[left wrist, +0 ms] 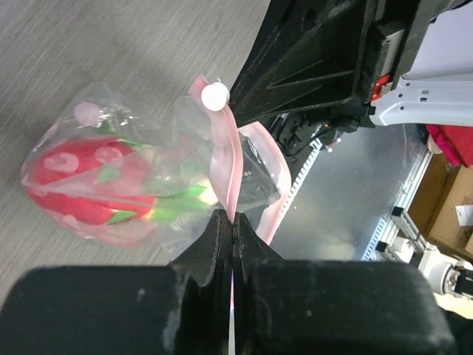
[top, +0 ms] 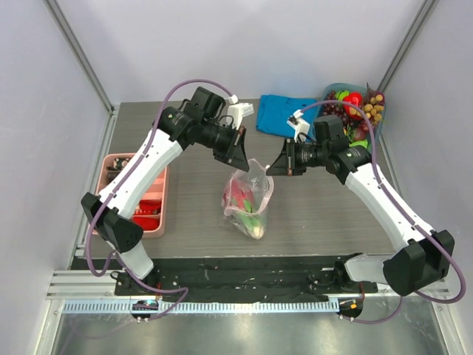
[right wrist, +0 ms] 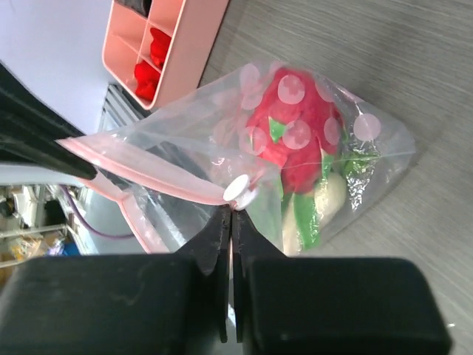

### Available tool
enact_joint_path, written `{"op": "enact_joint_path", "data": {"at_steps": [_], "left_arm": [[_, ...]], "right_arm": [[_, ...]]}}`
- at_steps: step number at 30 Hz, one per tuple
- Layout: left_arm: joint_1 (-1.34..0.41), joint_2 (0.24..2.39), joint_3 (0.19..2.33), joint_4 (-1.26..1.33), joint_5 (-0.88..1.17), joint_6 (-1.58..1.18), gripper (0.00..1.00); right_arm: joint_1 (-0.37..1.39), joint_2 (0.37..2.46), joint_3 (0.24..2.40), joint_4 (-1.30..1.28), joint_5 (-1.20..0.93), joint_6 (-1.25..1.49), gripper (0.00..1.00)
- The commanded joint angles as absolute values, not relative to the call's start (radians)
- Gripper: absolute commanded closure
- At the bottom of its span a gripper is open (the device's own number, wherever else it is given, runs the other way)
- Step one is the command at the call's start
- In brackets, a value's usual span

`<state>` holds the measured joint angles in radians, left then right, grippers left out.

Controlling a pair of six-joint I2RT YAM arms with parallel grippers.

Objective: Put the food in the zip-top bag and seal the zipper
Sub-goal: Adjust the zipper food storage bag at the center of the board.

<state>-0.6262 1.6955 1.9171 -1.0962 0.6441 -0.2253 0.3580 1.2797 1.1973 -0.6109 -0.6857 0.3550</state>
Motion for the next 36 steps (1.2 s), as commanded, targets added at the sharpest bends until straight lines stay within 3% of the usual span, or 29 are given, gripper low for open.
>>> {"op": "enact_joint_path", "data": {"at_steps": [1, 8, 12, 15, 17, 23, 29, 36], "left_arm": [[-0.623, 1.632, 1.96, -1.098, 0.755, -0.184, 1.0], [-0.626, 1.618, 2.117, -1.268, 0.684, -0.065, 0.99], [-0.686, 1.64, 2.092, -1.359, 0.451, 0.052, 1.0], [-0.713, 1.664, 2.028, -1.408, 0.636, 0.081, 1.0], [-0.715, 1.634, 1.924, -1.314, 0.71, 0.045, 1.0], [-0.582, 1.629, 1.714, -0.999, 0.604, -0.182, 1.0], [-0.532, 1.643, 1.71, -0.89, 0.822, -0.399, 1.0], [-0.575, 1.585, 1.752, -0.736, 0.816, -0.558, 1.0]], "right_arm": [[0.364, 1.25, 1.311, -0.557, -0.744, 0.376, 0.99], [0.361, 1.14, 1.431, -0.525, -0.789, 0.419, 0.99], [0.362, 1.158, 1.431, -0.523, -0.705, 0.388, 0.99], [0.362, 1.224, 1.419, -0.464, -0.733, 0.408, 0.99], [0.364, 1.265, 1.405, -0.414, -0.739, 0.411, 0.99], [0.364, 1.276, 1.309, -0.431, -0.7, 0.411, 0.99], [0.328, 1.345, 1.437, -0.446, -0.631, 0.373, 0.99], [0.322, 1.413, 1.528, -0.445, -0.681, 0.345, 0.99]]}}
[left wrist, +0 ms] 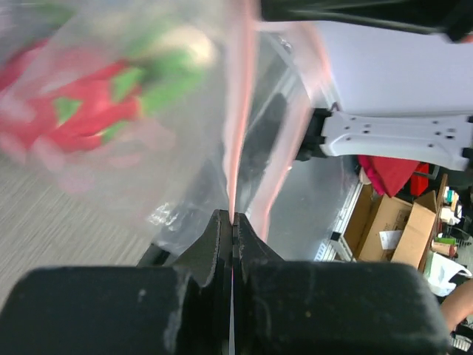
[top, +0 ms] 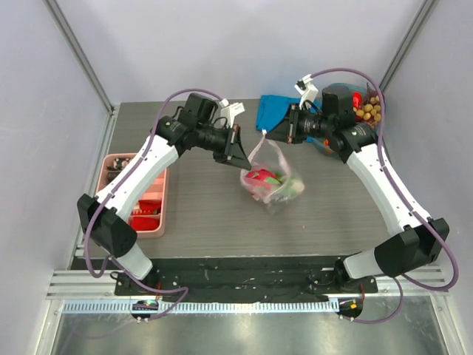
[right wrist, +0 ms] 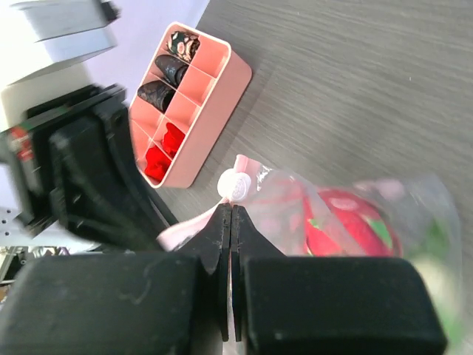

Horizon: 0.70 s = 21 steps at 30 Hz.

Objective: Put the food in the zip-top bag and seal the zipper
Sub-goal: Adjust the zipper food storage bag at the center of the board.

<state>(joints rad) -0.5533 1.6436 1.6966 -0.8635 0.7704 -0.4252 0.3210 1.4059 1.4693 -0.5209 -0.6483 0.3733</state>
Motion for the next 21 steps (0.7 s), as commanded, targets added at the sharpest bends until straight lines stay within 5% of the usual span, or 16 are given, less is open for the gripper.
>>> {"op": "enact_joint_path", "data": {"at_steps": [1, 7, 12, 21], "left_arm": [[-0.575, 1.595, 1.755, -0.735, 0.807, -0.577, 1.0], [-0.574, 1.634, 1.756, -0.683, 0.764, -0.678, 1.0], [-0.565, 1.678, 1.786, -0.696, 0.729, -0.672, 1.0], [-0.565, 1.724, 1.835, -0.699, 0.727, -0.644, 1.0]], "right_arm": [[0.324, 1.419, 1.52, -0.445, -0.678, 0.325, 0.99], [0.295, 1.497, 1.555, -0.449, -0.65, 0.299, 0.82], [0.213, 1.528, 1.623, -0.472, -0.655, 0.322, 0.25], [-0.106, 1.583, 1.733, -0.746, -0.592, 0.005, 0.14]]}}
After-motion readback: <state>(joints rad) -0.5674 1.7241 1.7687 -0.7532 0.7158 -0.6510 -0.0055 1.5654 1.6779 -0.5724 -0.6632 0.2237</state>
